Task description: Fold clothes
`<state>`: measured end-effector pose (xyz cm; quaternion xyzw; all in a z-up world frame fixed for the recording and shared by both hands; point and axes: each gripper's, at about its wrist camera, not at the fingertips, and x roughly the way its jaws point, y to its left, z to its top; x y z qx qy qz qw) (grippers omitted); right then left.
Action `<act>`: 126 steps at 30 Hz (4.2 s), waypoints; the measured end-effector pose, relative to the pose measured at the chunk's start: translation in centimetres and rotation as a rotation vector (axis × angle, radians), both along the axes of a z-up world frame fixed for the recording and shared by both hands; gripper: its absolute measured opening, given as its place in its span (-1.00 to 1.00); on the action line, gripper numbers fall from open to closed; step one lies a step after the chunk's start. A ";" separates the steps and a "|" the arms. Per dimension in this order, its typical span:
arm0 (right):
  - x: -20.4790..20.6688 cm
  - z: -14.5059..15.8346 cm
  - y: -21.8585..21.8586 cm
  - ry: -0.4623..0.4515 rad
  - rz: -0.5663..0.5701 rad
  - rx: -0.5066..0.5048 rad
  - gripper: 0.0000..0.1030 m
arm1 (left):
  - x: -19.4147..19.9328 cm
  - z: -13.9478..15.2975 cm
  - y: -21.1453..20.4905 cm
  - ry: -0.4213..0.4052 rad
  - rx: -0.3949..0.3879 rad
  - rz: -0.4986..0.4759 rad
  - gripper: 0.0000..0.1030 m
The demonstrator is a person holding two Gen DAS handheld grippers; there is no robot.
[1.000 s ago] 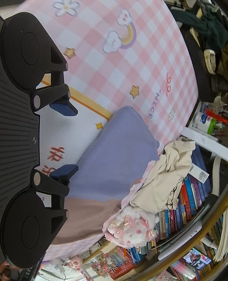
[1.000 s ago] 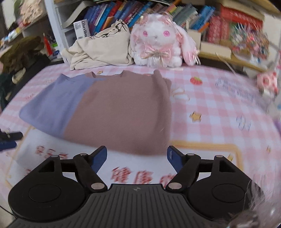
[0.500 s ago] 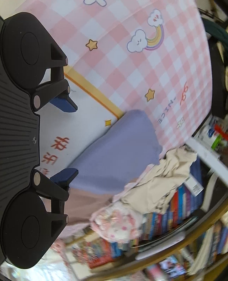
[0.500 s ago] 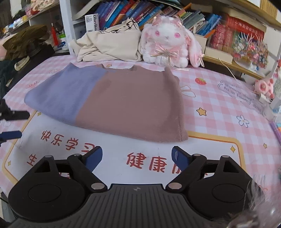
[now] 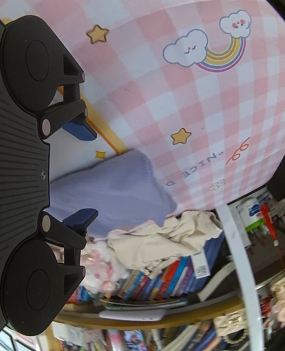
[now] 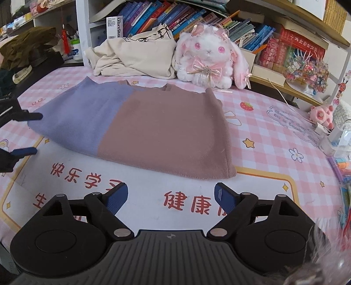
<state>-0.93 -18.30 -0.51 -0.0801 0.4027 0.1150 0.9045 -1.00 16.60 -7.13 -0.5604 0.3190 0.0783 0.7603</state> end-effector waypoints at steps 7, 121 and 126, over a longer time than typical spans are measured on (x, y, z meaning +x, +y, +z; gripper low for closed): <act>-0.2 -0.2 0.2 0.009 -0.047 0.001 0.66 | 1.4 -0.5 0.6 -0.034 -0.027 0.017 0.32; 4.4 -3.6 2.9 0.189 0.012 0.089 -0.44 | -0.6 -1.7 8.4 -0.074 0.113 0.051 -0.77; 3.7 -3.1 2.6 0.176 -0.015 0.091 -0.30 | -0.6 -1.8 8.6 -0.076 0.102 0.042 -0.77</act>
